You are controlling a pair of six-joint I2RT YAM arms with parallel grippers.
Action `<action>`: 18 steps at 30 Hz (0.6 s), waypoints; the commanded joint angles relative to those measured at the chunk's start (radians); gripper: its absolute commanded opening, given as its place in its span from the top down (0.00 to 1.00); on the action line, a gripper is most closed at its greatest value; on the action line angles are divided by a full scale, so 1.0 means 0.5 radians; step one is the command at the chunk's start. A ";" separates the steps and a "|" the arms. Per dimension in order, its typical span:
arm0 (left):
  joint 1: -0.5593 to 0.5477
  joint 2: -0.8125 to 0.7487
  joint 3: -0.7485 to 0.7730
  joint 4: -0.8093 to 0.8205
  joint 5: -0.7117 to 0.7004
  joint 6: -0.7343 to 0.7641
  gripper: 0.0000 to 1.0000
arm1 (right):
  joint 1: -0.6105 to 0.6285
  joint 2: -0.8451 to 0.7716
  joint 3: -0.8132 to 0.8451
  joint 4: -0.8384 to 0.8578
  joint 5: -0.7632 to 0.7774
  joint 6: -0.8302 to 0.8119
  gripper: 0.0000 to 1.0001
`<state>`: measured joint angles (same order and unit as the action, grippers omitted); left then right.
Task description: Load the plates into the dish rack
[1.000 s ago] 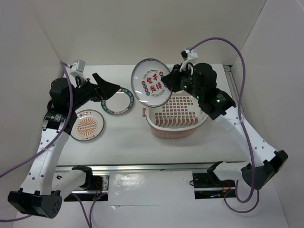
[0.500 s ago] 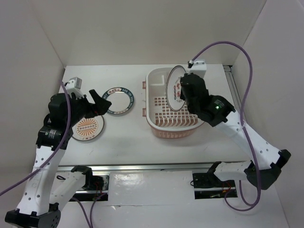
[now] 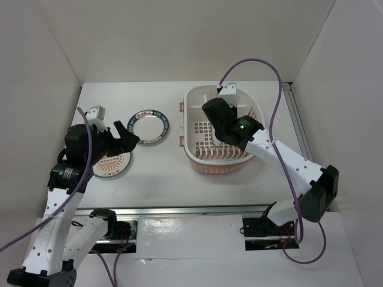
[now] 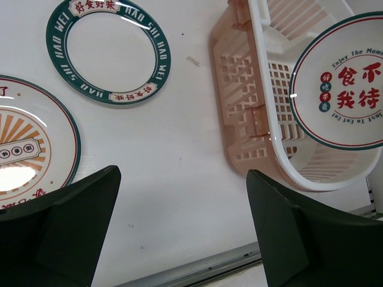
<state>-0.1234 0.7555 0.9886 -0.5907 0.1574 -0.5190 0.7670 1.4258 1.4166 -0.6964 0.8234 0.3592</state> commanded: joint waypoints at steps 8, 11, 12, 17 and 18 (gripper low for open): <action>-0.008 -0.060 -0.081 0.077 -0.017 0.056 0.00 | -0.055 0.075 -0.121 0.218 -0.021 0.030 1.00; -0.008 -0.078 -0.081 0.095 -0.017 0.056 0.00 | -0.055 0.057 -0.167 0.242 -0.045 0.067 1.00; -0.008 -0.078 -0.081 0.095 -0.017 0.056 0.00 | -0.055 0.057 -0.191 0.242 -0.045 0.067 1.00; -0.008 -0.078 -0.081 0.095 -0.017 0.056 0.00 | -0.018 0.038 -0.259 0.261 -0.064 0.113 1.00; -0.008 -0.078 -0.081 0.095 -0.017 0.056 0.00 | -0.018 0.038 -0.259 0.261 -0.064 0.113 1.00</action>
<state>-0.1234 0.7315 0.9424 -0.5869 0.1562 -0.5186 0.7486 1.4712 1.2930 -0.6605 0.7715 0.3828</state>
